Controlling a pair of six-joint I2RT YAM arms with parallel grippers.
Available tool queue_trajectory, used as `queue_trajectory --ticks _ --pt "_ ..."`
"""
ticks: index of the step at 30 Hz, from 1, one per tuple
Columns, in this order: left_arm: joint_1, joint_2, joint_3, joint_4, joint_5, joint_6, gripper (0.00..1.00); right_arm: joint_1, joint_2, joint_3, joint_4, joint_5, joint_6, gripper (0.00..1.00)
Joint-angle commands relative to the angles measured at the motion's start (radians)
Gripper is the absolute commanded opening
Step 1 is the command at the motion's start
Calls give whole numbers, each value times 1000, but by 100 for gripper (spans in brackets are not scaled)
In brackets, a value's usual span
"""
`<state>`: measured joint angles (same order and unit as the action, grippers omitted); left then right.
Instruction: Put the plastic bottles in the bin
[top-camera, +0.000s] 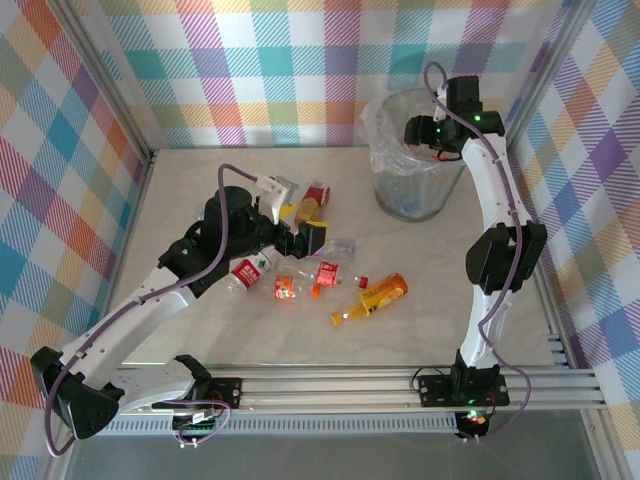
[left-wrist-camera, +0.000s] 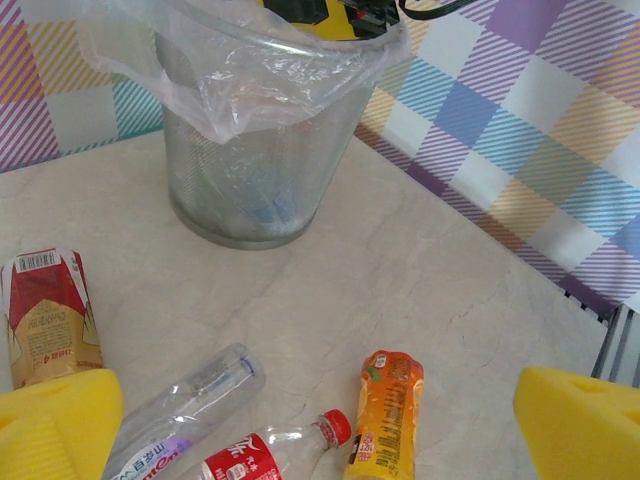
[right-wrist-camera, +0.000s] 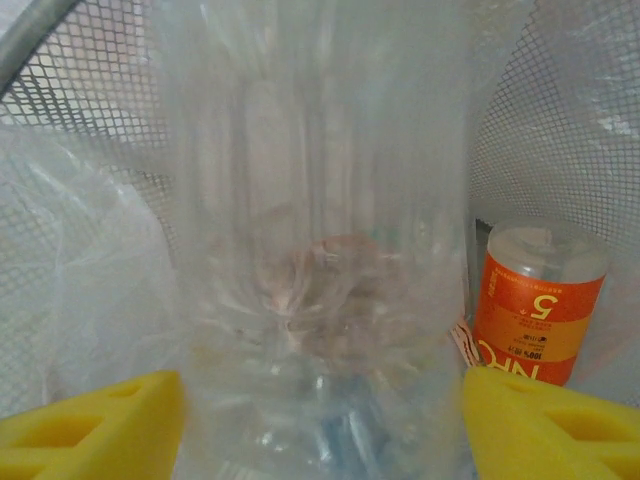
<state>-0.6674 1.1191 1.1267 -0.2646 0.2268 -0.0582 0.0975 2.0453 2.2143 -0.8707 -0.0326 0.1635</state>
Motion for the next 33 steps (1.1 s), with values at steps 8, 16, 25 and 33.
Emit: queue_trajectory --ticks 8,16,25,33 --pt "-13 1 31 -5 29 22 100 -6 -28 61 -28 -18 -8 84" --pt "-14 6 33 -38 30 22 100 -5 -100 33 -15 -9 31 100" --pt "-14 14 34 -36 38 16 100 74 -302 -193 113 117 68 100" --pt "-14 9 34 -31 50 19 100 266 -405 -360 112 270 -53 100"
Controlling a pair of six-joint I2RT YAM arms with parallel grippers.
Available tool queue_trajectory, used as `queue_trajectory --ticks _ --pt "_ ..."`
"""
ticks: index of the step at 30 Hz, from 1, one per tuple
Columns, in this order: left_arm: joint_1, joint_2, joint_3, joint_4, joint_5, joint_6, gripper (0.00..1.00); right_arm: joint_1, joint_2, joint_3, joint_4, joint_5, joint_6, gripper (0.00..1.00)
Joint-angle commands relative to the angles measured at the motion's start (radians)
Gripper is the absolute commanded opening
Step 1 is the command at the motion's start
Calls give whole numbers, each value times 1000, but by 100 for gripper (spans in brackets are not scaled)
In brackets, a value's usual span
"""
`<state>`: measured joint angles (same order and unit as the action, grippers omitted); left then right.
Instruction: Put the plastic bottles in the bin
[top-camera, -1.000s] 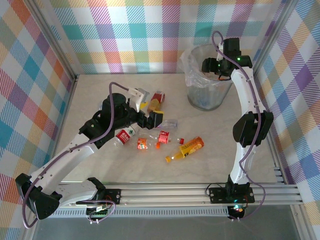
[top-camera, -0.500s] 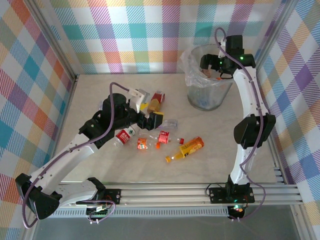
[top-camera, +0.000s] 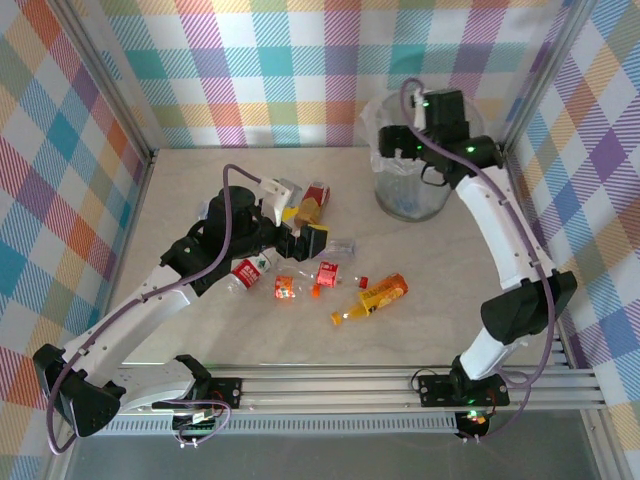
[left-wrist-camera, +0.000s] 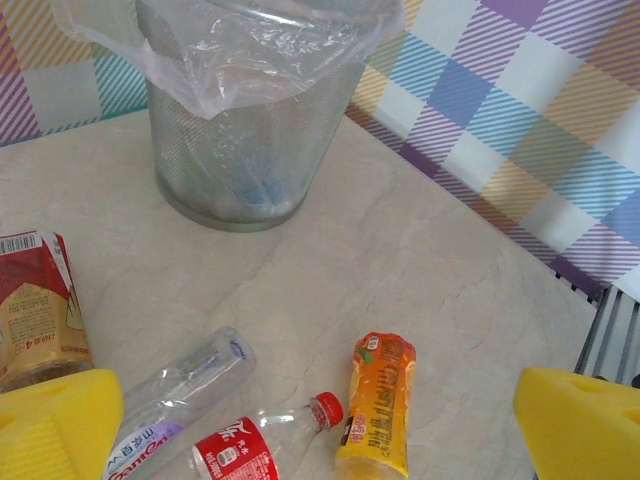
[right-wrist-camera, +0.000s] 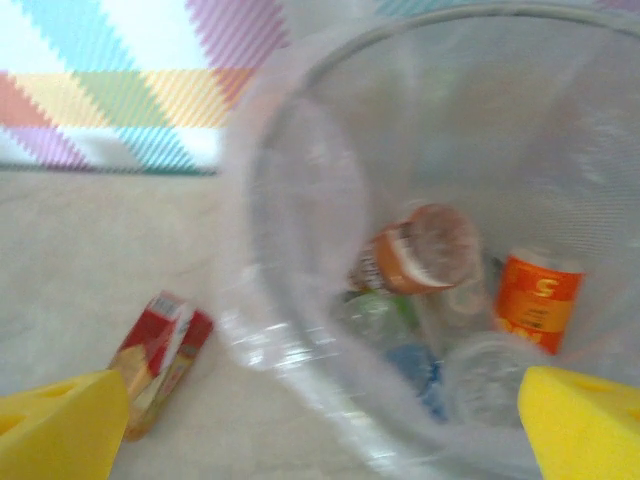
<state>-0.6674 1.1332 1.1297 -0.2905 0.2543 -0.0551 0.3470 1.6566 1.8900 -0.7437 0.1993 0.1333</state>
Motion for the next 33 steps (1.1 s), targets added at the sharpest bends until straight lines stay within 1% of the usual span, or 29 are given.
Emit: queue_trajectory --ticks 1,3,5,8,11,12,15,21,29,33 --pt "-14 -6 31 -7 22 17 100 22 -32 -70 -5 -10 -5 100" --pt "-14 -12 30 -10 27 23 100 28 -79 -179 62 -161 24 100" --pt "-14 -20 25 -10 30 33 100 41 -118 -268 113 -242 52 100" --pt "-14 -38 16 -7 47 56 100 69 -142 -348 126 -293 51 100" --pt "-14 -53 9 -8 74 82 100 92 -146 -410 124 -390 1 100" --pt "-14 -56 10 -10 83 90 100 97 -141 -428 121 -424 -14 100" --pt "-14 -57 12 -15 97 97 100 121 -109 -458 113 -476 -52 100" --pt "-14 -43 19 -22 116 97 100 192 0 -449 85 -410 -133 100" --pt "-14 -30 25 -29 129 98 100 230 146 -414 82 -339 -194 100" --pt "-14 -23 35 -51 149 120 100 244 205 -395 91 -311 -215 100"
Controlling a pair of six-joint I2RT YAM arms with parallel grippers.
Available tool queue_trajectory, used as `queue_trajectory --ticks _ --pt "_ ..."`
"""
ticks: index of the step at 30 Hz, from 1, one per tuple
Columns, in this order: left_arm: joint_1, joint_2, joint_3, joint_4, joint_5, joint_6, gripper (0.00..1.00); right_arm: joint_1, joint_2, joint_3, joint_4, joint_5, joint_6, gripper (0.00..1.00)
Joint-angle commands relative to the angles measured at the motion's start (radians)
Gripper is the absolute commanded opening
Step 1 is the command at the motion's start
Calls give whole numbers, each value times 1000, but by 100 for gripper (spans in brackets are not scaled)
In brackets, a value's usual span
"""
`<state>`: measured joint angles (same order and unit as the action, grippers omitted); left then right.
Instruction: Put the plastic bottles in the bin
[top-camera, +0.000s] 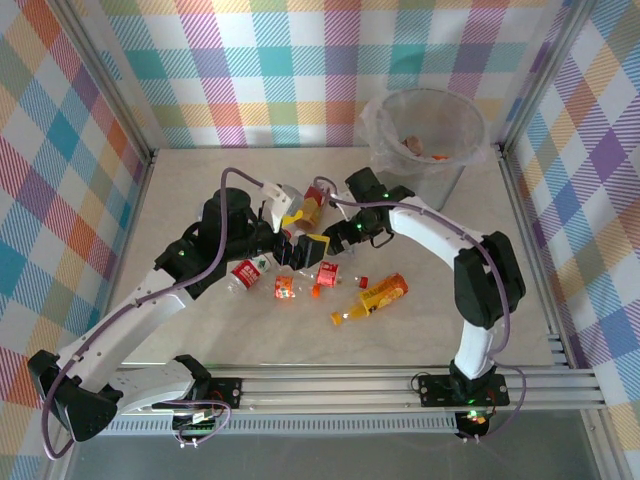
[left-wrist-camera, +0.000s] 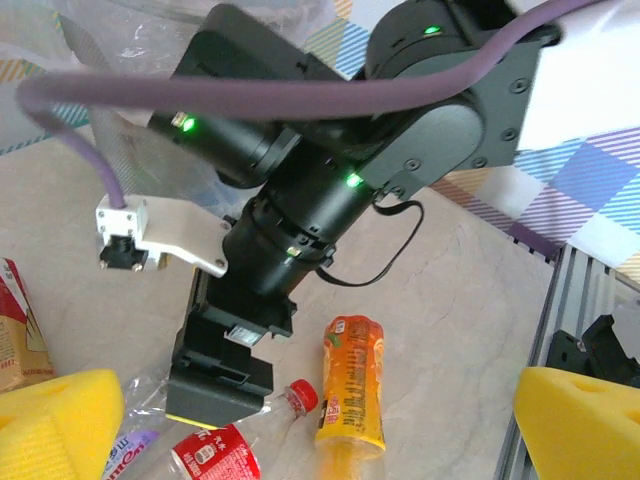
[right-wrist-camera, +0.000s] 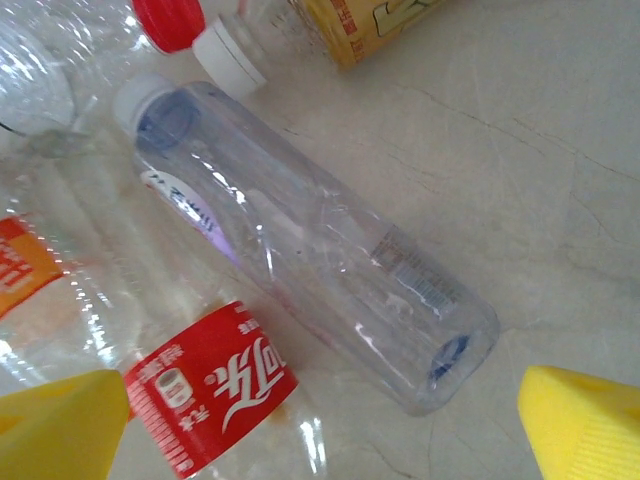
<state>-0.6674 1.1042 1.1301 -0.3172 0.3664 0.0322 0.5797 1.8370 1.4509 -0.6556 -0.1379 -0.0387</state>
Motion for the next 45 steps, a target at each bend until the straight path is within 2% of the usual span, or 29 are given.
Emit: queue_trajectory --ticks 1,12,24,35,45 --pt "-13 9 39 -31 39 37 100 15 39 52 2 34 -51 100" --pt "-14 28 78 -114 -49 79 100 30 159 139 -28 69 -137 100" --pt "-14 47 81 -123 -180 46 100 48 255 219 -77 112 -188 100" --pt "-14 55 83 -122 -169 42 100 74 297 241 -102 108 -194 100" --pt "-13 58 82 -121 -166 41 100 95 288 194 -92 181 -186 88"
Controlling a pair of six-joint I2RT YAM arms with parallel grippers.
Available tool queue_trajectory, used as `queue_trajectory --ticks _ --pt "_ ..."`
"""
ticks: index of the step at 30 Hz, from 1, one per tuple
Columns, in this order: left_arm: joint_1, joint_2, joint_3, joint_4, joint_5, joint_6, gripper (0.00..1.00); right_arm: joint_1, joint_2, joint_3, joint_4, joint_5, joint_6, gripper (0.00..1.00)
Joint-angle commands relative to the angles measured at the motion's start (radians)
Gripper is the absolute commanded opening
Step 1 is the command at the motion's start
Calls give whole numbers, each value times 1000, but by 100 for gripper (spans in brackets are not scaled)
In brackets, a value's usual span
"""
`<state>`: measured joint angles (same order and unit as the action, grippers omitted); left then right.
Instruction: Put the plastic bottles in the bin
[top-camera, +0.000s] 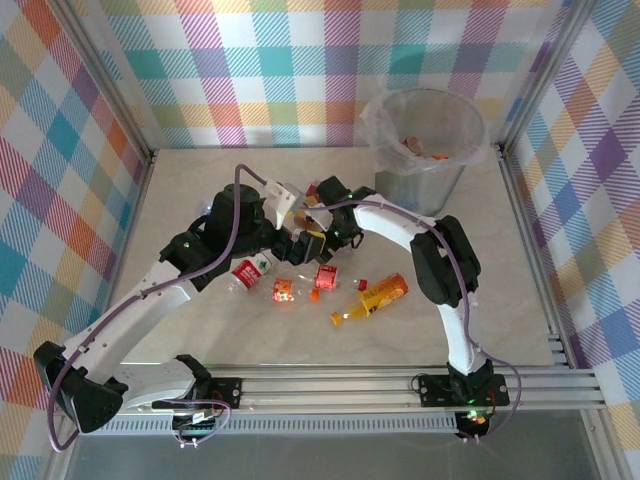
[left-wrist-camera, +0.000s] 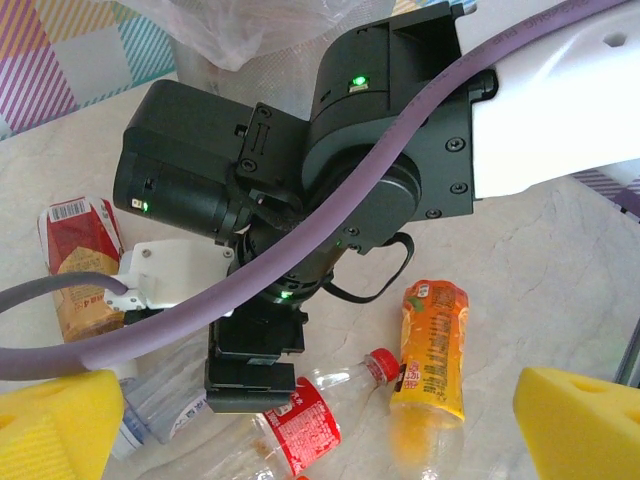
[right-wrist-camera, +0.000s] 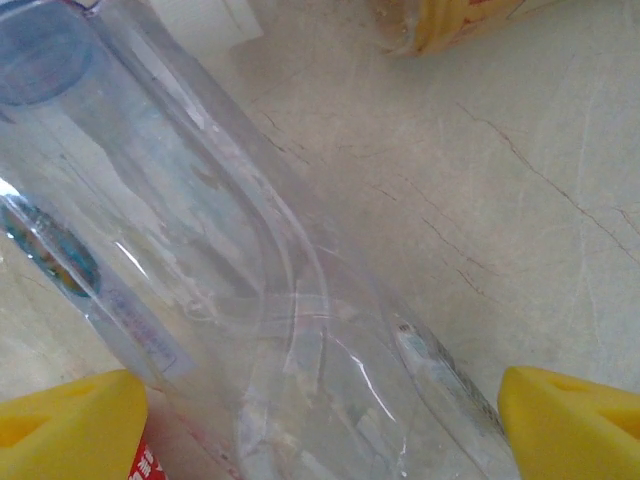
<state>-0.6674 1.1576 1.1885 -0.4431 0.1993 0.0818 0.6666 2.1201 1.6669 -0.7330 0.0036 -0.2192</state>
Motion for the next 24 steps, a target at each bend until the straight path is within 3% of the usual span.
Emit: queue_trajectory --ticks 1,9,19,24 --pt "-13 5 25 6 3 -10 100 8 0 -34 -7 57 2 86" --pt "-14 5 26 4 9 -11 100 -19 -36 -110 33 83 66 79" --pt "-14 5 26 7 15 -14 100 -60 -80 -172 59 71 106 61" --pt "-12 3 24 7 8 -14 100 -68 -125 -216 90 64 110 57"
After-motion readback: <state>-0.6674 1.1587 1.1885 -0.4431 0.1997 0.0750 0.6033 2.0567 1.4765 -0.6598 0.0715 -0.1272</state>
